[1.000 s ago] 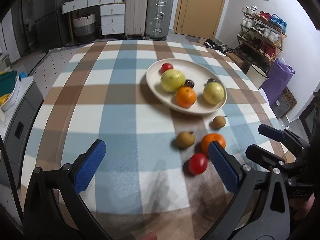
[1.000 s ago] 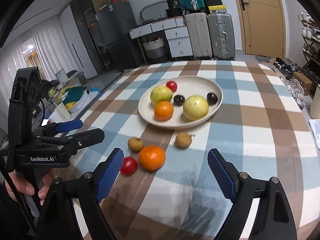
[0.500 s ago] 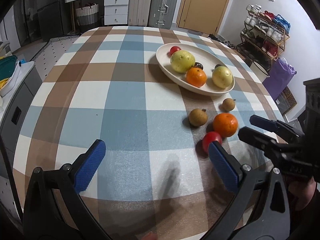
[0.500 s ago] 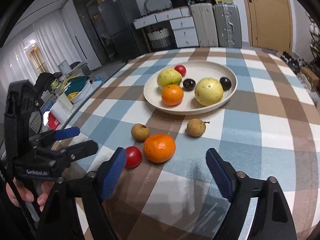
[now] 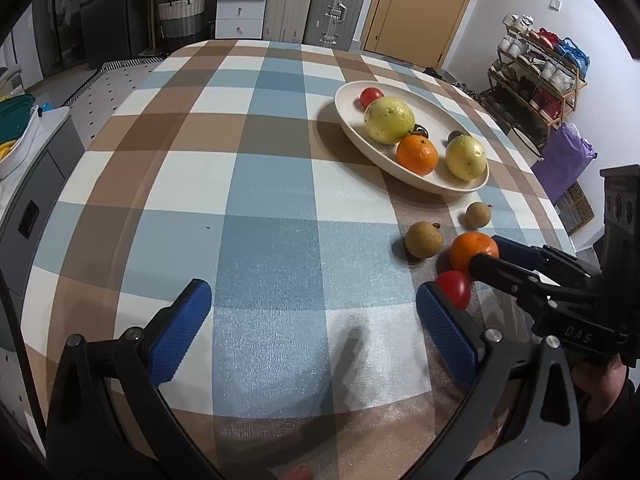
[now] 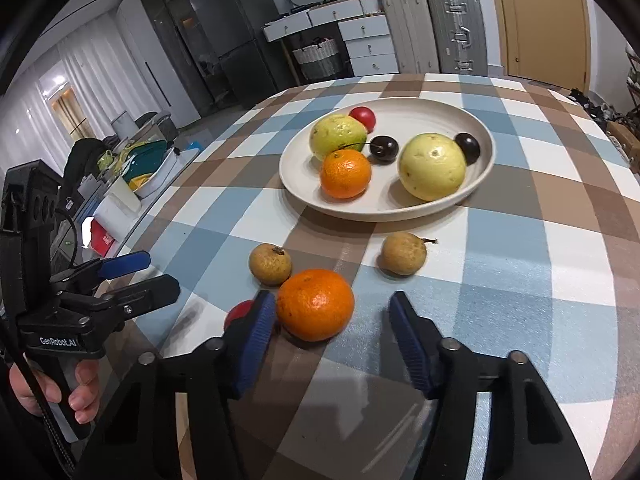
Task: Organize fruits
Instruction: 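Grasp the small orange with the right gripper, then lift the orange with the right gripper while the left gripper grasps the brown kiwi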
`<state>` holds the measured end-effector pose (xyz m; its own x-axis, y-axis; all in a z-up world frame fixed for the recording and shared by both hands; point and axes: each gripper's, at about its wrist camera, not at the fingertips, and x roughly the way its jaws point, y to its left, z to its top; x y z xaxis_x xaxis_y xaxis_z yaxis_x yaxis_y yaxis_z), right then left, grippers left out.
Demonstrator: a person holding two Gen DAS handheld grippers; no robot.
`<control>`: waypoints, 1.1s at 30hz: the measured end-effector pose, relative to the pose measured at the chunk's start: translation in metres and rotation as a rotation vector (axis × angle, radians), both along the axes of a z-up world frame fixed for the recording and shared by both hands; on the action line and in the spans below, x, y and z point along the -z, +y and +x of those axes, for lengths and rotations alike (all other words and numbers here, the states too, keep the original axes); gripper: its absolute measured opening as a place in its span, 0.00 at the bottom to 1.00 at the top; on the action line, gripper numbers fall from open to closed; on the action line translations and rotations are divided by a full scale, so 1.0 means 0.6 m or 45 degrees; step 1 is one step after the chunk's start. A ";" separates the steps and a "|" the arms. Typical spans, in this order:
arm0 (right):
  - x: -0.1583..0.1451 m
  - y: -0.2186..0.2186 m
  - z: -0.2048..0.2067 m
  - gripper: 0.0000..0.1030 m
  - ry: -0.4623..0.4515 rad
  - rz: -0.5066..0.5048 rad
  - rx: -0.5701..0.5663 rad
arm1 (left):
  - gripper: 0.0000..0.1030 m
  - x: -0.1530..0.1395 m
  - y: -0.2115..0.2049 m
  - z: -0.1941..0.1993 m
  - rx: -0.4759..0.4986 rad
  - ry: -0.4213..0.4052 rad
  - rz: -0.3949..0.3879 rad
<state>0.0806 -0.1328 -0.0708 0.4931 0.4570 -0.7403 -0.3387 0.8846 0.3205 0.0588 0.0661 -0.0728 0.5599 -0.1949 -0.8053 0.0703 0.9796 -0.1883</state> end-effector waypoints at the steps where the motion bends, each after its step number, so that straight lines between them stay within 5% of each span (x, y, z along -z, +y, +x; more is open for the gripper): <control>1: 0.000 0.002 0.000 0.50 -0.001 0.000 -0.009 | 0.99 0.003 0.000 0.001 -0.001 0.004 -0.001; 3: -0.001 0.008 -0.001 0.41 -0.006 0.008 -0.041 | 0.99 0.006 0.000 0.004 0.000 0.013 -0.006; 7: 0.000 0.006 -0.003 0.40 -0.008 0.024 -0.055 | 0.99 0.009 -0.002 0.007 0.007 0.021 -0.012; 17: -0.002 -0.050 -0.005 0.40 0.012 0.101 0.048 | 0.99 0.003 -0.021 0.025 0.034 0.011 0.002; 24: -0.008 -0.089 -0.013 0.40 -0.003 0.125 0.092 | 0.99 0.002 -0.050 0.053 0.149 0.047 -0.126; 33: -0.010 -0.117 -0.019 0.40 -0.022 0.126 0.129 | 0.96 0.016 -0.099 0.096 0.206 0.083 -0.087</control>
